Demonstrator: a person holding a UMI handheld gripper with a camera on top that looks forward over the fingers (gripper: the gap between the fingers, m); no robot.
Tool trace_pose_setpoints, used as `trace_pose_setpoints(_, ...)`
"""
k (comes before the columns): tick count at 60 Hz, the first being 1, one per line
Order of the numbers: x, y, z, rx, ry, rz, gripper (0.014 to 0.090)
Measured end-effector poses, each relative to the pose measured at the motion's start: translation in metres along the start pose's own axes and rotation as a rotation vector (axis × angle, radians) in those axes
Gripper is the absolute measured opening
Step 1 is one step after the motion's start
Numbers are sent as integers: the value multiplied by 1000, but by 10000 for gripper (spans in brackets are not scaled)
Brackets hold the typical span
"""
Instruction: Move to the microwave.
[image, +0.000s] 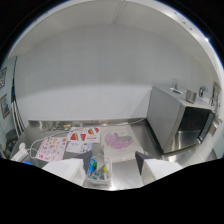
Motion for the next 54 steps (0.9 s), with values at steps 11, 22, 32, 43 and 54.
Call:
trace_pose_setpoints(11, 45, 25, -7, -27, 25, 11, 841)
trace_pose_setpoints(22, 111, 40, -11, -41, 58, 5, 844)
trace_pose_setpoints(32, 166, 42, -1, -35, 51, 5, 841)
trace_pose_setpoints(43, 210, 34, 26, -15, 34, 0, 838)
trace_pose_setpoints(54, 235, 25, 64, -7, 11, -1, 840)
